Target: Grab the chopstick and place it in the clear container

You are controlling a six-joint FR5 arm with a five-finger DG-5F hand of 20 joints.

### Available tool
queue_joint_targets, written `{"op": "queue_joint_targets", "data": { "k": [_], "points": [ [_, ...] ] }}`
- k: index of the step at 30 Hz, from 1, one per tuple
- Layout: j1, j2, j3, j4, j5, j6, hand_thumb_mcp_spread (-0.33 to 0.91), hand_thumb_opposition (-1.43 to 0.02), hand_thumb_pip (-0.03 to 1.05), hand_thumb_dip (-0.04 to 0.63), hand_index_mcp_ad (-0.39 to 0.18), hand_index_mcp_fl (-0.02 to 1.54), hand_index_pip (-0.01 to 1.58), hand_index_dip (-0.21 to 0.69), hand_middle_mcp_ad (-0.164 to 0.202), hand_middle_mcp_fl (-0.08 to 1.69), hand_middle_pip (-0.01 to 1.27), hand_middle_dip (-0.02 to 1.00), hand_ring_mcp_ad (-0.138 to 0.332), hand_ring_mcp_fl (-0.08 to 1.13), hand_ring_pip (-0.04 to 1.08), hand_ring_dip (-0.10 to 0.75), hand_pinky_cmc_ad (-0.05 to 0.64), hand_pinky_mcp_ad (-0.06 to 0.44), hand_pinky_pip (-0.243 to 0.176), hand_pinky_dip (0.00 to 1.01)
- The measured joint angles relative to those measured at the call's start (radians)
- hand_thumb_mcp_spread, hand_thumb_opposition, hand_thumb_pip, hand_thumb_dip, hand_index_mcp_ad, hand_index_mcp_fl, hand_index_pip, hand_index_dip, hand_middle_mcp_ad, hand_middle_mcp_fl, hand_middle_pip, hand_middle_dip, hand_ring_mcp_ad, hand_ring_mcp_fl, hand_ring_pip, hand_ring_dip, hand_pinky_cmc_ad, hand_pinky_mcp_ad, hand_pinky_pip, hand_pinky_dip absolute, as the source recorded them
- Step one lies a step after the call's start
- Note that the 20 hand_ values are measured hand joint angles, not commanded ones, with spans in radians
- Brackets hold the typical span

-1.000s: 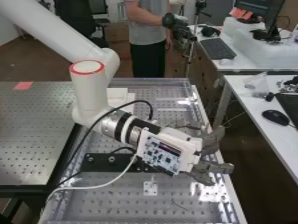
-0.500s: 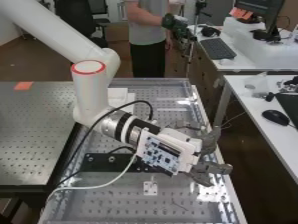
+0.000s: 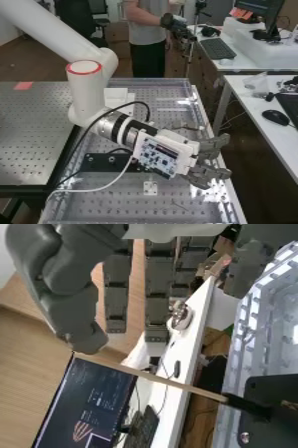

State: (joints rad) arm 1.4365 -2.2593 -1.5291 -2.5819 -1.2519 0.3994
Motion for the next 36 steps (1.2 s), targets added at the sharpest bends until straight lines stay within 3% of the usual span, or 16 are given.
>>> {"op": "queue_joint_targets", "data": {
  "k": [4,9,13,15,21,26,27,30,33,36],
  "points": [
    [0.002,0.000,-0.001,-0.002,-0.007,-0.009,0.35,-0.74,0.74,0.307,-0.211,0.49,0.41,0.250,-0.002,0.73,0.12,0.73,0.002,0.09,0.09,0.429,0.412,0.328,-0.124,0.28],
    [0.002,-0.004,0.018,-0.048,-0.059,-0.041,0.28,-0.69,0.67,0.243,-0.185,0.21,0.42,0.286,0.005,0.55,0.12,0.73,0.017,0.03,0.09,0.429,0.412,0.325,-0.140,0.28],
    [0.001,-0.005,0.024,-0.058,-0.072,-0.050,0.28,-0.68,0.67,0.211,-0.185,0.09,0.44,0.340,0.005,0.47,0.11,0.73,0.023,0.02,0.08,0.429,0.417,0.328,-0.140,0.28],
    [0.001,-0.005,0.026,-0.064,-0.075,-0.056,0.28,-0.68,0.67,0.195,-0.185,0.05,0.44,0.379,0.005,0.39,0.11,0.73,0.024,0.01,0.08,0.429,0.428,0.328,-0.140,0.28],
    [0.002,0.004,0.005,-0.028,-0.032,-0.066,0.37,-0.68,0.69,0.204,-0.185,0.05,0.52,0.447,0.005,0.45,0.12,0.73,0.024,0.01,0.08,0.429,0.424,0.321,-0.140,0.28],
    [0.004,0.009,-0.007,-0.011,-0.014,-0.066,0.43,-0.68,0.70,0.232,-0.185,0.18,0.72,0.456,0.002,0.62,0.14,0.75,0.023,0.02,0.08,0.429,0.429,0.311,-0.140,0.25],
    [0.005,0.009,-0.008,-0.010,-0.011,-0.068,0.44,-0.69,0.70,0.234,-0.185,0.26,0.72,0.443,0.003,0.65,0.15,0.75,0.024,0.05,0.08,0.429,0.428,0.311,-0.140,0.24],
    [0.006,0.008,-0.009,-0.009,-0.006,-0.068,0.45,-0.71,0.66,0.244,-0.185,0.31,0.72,0.398,0.003,0.66,0.15,0.75,0.024,0.06,0.09,0.429,0.428,0.311,-0.138,0.21],
    [0.006,0.008,-0.010,-0.005,-0.004,-0.068,0.48,-0.71,0.66,0.248,-0.185,0.49,0.69,0.379,0.000,0.77,0.15,0.75,0.024,0.09,0.09,0.429,0.431,0.311,-0.138,0.19],
    [0.006,0.007,-0.009,-0.008,-0.009,-0.066,0.48,-0.73,0.64,0.248,-0.202,0.55,0.64,0.347,0.002,0.80,0.15,0.75,0.021,0.11,0.09,0.429,0.426,0.311,-0.140,0.19]
  ]
}}
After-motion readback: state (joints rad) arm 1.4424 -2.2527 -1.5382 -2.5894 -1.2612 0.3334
